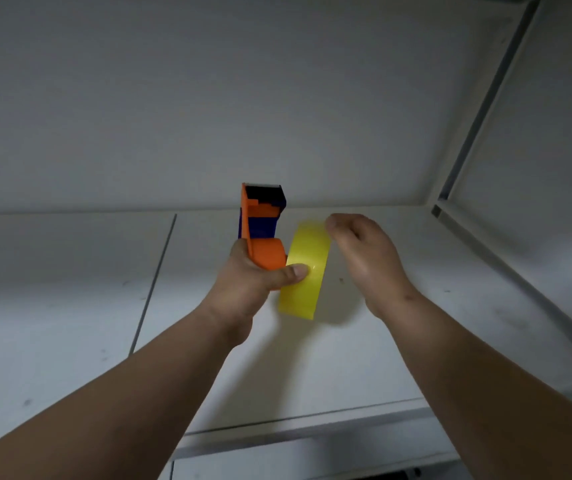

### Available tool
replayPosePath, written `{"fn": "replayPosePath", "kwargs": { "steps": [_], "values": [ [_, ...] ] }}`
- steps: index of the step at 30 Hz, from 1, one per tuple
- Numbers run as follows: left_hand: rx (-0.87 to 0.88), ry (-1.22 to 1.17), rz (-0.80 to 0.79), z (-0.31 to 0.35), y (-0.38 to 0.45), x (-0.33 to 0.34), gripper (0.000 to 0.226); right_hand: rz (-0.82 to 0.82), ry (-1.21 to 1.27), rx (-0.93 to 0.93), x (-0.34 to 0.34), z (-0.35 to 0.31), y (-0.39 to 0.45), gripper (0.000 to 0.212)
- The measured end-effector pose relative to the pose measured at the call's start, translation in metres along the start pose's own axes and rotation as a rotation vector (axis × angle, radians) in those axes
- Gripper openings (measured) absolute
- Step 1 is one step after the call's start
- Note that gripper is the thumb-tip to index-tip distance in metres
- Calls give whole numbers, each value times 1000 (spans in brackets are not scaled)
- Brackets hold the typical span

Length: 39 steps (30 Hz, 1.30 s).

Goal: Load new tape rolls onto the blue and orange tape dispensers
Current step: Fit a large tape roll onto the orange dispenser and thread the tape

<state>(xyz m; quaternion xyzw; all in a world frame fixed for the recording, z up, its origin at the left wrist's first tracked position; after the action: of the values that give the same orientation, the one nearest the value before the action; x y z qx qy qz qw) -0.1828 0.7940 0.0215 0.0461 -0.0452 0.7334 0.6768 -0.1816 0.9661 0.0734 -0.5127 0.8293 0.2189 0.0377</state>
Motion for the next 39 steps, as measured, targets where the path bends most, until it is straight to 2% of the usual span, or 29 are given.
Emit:
{"fn": "replayPosePath", "kwargs": {
  "steps": [4,8,12,14,18,21,24,26,30,34,39],
  "values": [
    [14,8,54,0,-18,-22,76,-39,78,-30,17,-8,-13,8],
    [9,16,104,2,-27,-53,66,-10,41,-111,36,-24,-29,8],
    [1,-9,154,10,-34,-87,78,-20,31,-242,64,-50,-51,9],
    [-16,-30,174,15,-36,-108,77,-26,45,-275,81,-62,-62,10],
    [-34,-69,228,30,-36,-169,65,-49,76,-194,126,-81,-87,18],
    [-43,-57,276,41,-37,-224,58,-189,139,-87,179,-93,-125,30],
    [-40,-66,310,53,-41,-281,37,-338,156,-25,233,-107,-166,49],
    [-26,-59,296,58,-44,-313,38,-407,129,-34,262,-117,-189,46],
    [-38,-67,298,55,-46,-360,43,-480,183,-22,302,-131,-219,22],
    [-88,-147,431,52,-37,-405,35,-538,216,-6,333,-145,-226,23],
    [-107,-104,601,56,-28,-441,33,-582,238,-13,366,-155,-222,20]
  ]
}}
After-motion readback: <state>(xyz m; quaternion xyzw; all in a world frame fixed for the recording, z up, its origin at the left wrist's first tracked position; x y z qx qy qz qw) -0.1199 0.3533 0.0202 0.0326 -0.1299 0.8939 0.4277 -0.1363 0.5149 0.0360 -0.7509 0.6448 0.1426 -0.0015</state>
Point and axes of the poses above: each hand's wrist, its own y-axis towards the middle knuckle, its own x-axis out of the palm, z = x × y, the point moved 6 cm from there along y, towards the middle knuckle, and after that the axes turned 11 degrees about z, right-handed, at the moved point
